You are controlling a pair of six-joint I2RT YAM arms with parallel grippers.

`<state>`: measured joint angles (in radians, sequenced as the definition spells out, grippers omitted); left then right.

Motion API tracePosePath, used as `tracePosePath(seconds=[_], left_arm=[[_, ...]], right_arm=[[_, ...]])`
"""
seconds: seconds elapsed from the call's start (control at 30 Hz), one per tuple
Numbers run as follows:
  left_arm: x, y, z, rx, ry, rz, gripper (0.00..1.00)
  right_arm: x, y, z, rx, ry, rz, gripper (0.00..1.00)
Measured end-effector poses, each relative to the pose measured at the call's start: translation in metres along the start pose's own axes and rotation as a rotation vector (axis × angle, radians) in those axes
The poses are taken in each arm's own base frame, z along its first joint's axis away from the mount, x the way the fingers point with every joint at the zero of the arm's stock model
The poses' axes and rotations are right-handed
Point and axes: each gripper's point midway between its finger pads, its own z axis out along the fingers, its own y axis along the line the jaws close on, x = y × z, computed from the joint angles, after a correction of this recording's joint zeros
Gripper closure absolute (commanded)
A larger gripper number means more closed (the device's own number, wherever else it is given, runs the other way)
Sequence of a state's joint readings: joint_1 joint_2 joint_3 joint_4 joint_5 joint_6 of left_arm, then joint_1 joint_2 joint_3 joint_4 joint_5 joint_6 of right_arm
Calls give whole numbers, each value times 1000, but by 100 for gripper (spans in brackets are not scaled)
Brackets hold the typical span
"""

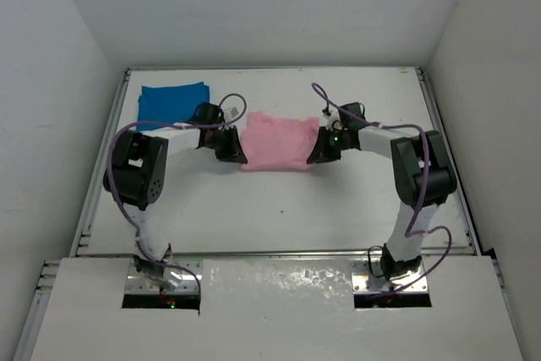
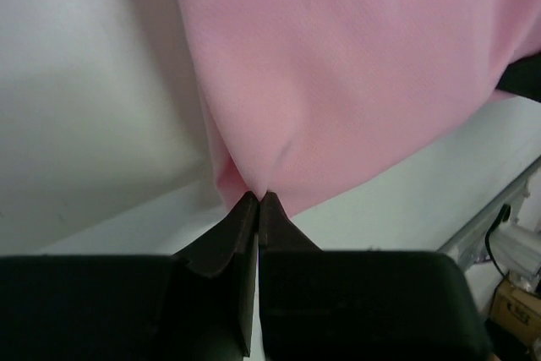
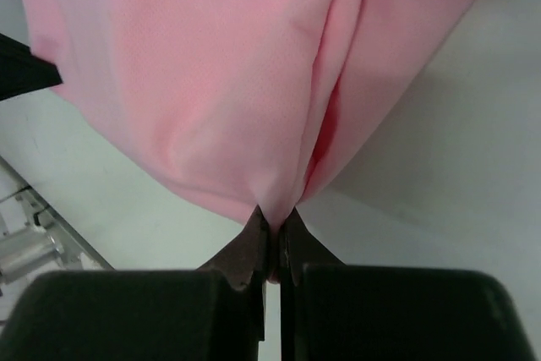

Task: Fold and stack the t-shirts
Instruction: Smooth out wrinkles on the folded tshirt

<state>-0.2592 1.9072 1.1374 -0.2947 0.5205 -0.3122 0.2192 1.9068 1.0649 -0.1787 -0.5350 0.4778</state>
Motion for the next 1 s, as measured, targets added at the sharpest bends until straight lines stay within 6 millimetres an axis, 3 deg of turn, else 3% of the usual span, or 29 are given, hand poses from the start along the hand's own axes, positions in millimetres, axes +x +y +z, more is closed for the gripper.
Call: tracePosePath(seconds=[0.2, 0.3, 0.37, 0.43, 0.47, 0.5, 0.53, 0.57, 0.63, 0.73, 0.87, 1.0], left_arm=[[63, -23, -35, 25, 23, 40, 100], [99, -31, -46, 47, 42, 55, 100], [121, -33, -52, 61, 59, 52, 83], [139, -29, -62, 52, 70, 33, 61], [142, -28, -66, 43, 67, 29, 58], [143, -28, -70, 37, 61, 25, 55], [141, -29, -73, 28, 48, 29, 44], [137, -30, -76, 21, 38, 40, 42], [127, -34, -82, 5, 24, 52, 41], [97, -47, -90, -1, -17, 95, 41], [50, -58, -92, 2, -71, 151, 41], [34, -46, -75, -9, -34, 176, 42]], right_arm=[[92, 1, -22, 25, 82, 1, 99], [126, 0, -36, 38, 98, 0, 96], [136, 2, -45, 43, 82, -17, 91], [140, 4, -55, 56, 56, -37, 76], [139, 4, -60, 65, 39, -45, 66], [138, 5, -64, 73, 24, -55, 62], [137, 4, -68, 88, 21, -66, 59], [131, 6, -72, 92, 4, -83, 53], [124, 8, -78, 119, 3, -98, 50], [109, 13, -89, 156, -6, -125, 44], [86, 21, -101, 184, -39, -174, 44], [68, 25, -102, 174, -44, -217, 51]])
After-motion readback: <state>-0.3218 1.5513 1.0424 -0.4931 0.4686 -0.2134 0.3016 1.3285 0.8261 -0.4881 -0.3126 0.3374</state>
